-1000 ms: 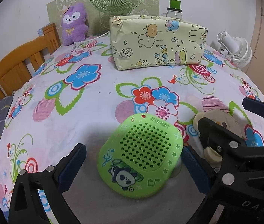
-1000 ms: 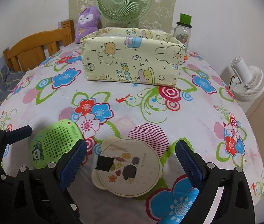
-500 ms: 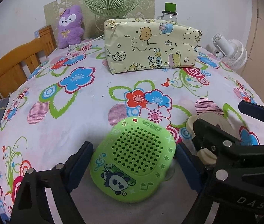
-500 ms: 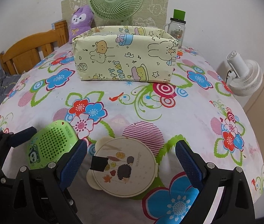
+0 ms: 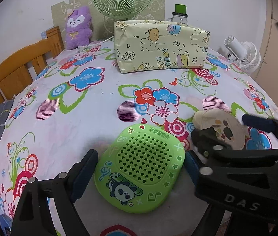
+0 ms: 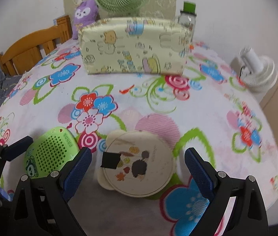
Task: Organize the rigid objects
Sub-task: 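Grasp the green PANDA speaker with the left tool while the right tool grips the round case, then lift the speaker in the left tool and the round case in the right tool toward the basket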
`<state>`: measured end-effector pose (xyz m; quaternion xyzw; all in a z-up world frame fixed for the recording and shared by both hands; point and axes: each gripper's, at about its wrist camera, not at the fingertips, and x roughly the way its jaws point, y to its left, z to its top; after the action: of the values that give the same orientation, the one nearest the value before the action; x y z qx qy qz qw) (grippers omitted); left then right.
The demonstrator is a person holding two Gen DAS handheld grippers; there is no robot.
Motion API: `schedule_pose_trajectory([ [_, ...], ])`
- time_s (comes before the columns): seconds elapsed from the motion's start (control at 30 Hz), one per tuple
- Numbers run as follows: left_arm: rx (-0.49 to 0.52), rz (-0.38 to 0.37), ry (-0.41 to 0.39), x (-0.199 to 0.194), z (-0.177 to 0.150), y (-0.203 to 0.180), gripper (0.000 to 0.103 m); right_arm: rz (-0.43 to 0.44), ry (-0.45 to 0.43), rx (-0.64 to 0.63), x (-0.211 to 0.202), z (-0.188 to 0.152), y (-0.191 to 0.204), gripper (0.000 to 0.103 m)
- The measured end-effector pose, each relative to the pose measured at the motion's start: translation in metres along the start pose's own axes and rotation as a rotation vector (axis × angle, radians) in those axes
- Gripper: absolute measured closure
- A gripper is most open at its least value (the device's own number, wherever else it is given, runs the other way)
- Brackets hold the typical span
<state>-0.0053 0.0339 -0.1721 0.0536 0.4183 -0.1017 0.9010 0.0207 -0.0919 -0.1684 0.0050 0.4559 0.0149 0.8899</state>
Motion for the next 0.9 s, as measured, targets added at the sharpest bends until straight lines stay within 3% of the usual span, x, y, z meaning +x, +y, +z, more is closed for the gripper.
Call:
schedule_pose_trajectory([
  [0.17,0.001,0.003,0.008,0.000,0.001,-0.001,0.012,-0.023,0.007,0.011,0.005,0.000,0.001,0.009],
  [0.3,0.008,0.015,0.009,0.000,0.002,-0.004,0.013,-0.015,-0.003,-0.007,0.003,0.001,0.008,0.024],
  [0.9,-0.003,-0.021,0.006,0.009,0.030,-0.015,0.013,-0.032,-0.046,0.033,-0.002,0.021,-0.011,0.024],
])
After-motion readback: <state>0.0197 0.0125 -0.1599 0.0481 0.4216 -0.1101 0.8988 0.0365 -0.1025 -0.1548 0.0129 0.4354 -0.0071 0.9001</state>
